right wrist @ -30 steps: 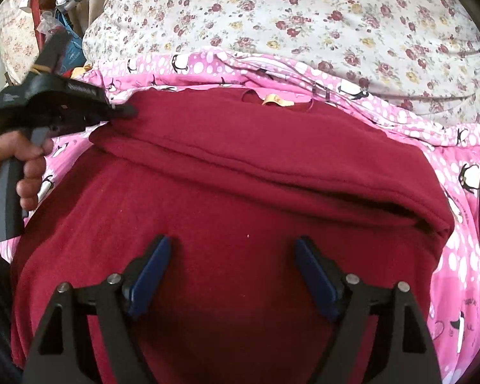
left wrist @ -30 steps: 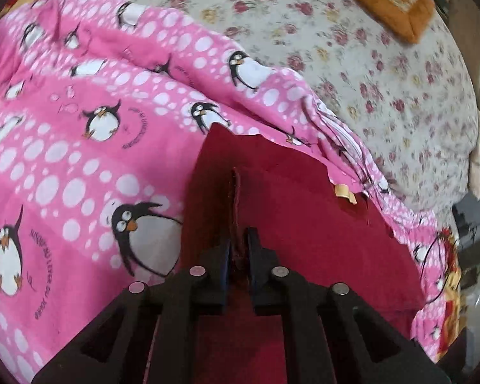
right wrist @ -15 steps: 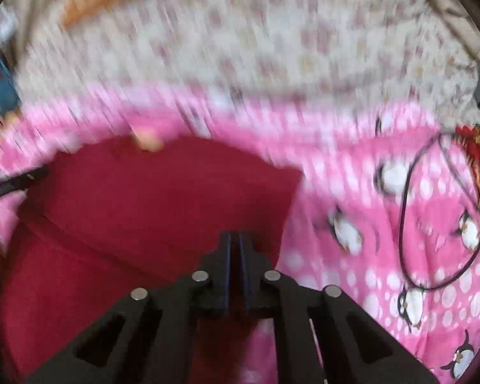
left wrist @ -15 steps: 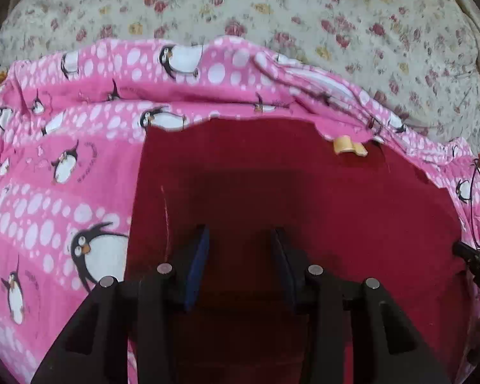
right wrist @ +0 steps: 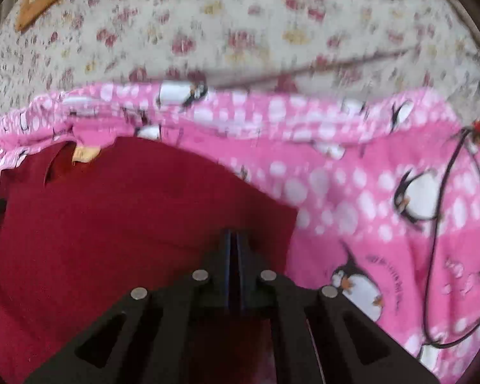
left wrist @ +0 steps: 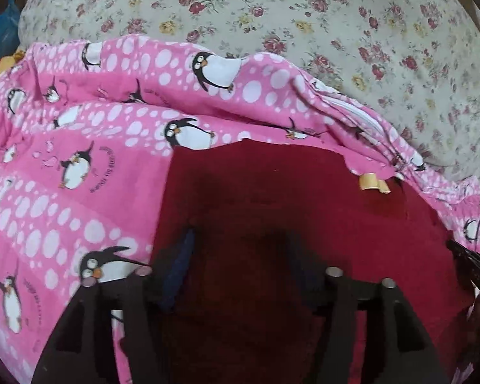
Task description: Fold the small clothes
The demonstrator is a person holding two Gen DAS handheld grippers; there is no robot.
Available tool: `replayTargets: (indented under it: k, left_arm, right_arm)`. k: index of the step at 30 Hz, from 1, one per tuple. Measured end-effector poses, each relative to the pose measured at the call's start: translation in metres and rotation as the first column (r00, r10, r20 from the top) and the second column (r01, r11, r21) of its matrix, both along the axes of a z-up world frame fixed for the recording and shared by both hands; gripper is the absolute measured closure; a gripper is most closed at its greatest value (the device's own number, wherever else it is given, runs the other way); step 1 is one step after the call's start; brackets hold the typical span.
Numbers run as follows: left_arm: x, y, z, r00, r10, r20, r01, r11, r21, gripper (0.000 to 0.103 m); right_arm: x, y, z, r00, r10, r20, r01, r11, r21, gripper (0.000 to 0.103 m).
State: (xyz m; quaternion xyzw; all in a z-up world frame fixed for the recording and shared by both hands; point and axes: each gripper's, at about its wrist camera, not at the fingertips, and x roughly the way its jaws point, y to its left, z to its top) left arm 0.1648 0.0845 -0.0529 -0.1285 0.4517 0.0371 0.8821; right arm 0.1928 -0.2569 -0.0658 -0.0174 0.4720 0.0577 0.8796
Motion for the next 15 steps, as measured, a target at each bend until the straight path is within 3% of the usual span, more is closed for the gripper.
replayTargets:
  k: [2, 5, 7, 9, 13, 15]
  left_arm:
    - [0.002, -0.004, 0.0, 1.0, -0.009, -0.004, 0.009, 1.0, 0.001, 0.036]
    - [0.001, -0.01, 0.004, 1.0, -0.019, -0.003, 0.019, 0.999, 0.037, 0.035]
    - [-0.005, -0.011, 0.014, 1.0, 0.007, 0.001, -0.007, 0.999, 0.037, 0.037]
    - [-0.019, -0.012, 0.029, 0.999, 0.031, 0.041, -0.032, 0.999, 0.022, 0.038]
    - [-0.057, -0.027, 0.06, 0.983, 0.004, 0.186, -0.011, 0.999, 0.038, 0.038]
    - [-0.068, -0.037, 0.068, 0.973, -0.029, 0.227, 0.015, 0.998, 0.061, 0.038]
  right_arm:
    - [-0.007, 0.006, 0.014, 0.999, -0.008, 0.034, 0.009, 1.0, -0.02, 0.101]
    - [-0.029, 0.02, 0.038, 0.993, -0.029, 0.115, 0.033, 0.999, -0.034, 0.086]
    - [-0.051, 0.034, 0.057, 0.983, -0.068, 0.172, 0.077, 0.996, -0.046, 0.058]
    - [-0.07, 0.043, 0.073, 0.97, -0.118, 0.213, 0.132, 0.99, -0.054, 0.046]
    - [-0.094, 0.053, 0.094, 0.949, -0.203, 0.239, 0.224, 0.972, -0.064, 0.046]
    - [-0.105, 0.059, 0.101, 0.935, -0.234, 0.265, 0.272, 0.955, -0.118, 0.046]
